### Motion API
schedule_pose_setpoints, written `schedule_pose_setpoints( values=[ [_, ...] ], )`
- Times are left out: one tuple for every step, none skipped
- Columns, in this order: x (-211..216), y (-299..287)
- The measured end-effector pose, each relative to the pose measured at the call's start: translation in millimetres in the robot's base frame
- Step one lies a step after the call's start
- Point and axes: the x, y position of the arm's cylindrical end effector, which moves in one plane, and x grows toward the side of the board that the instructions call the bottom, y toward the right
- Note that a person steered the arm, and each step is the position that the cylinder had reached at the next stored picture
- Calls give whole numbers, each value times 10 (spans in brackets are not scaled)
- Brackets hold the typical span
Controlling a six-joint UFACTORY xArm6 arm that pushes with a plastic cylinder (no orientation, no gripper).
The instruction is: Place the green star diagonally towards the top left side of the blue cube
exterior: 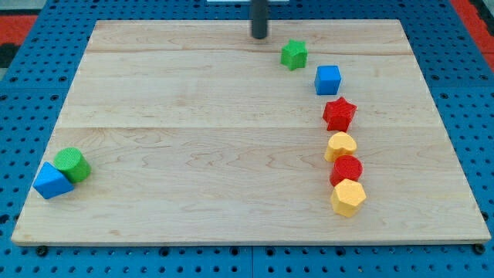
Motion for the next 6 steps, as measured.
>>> schedule_pose_setpoints(
  values=[
    [84,548],
    [512,546],
    [533,-328],
    [597,-399],
    [967,63],
    [968,-628]
  ],
)
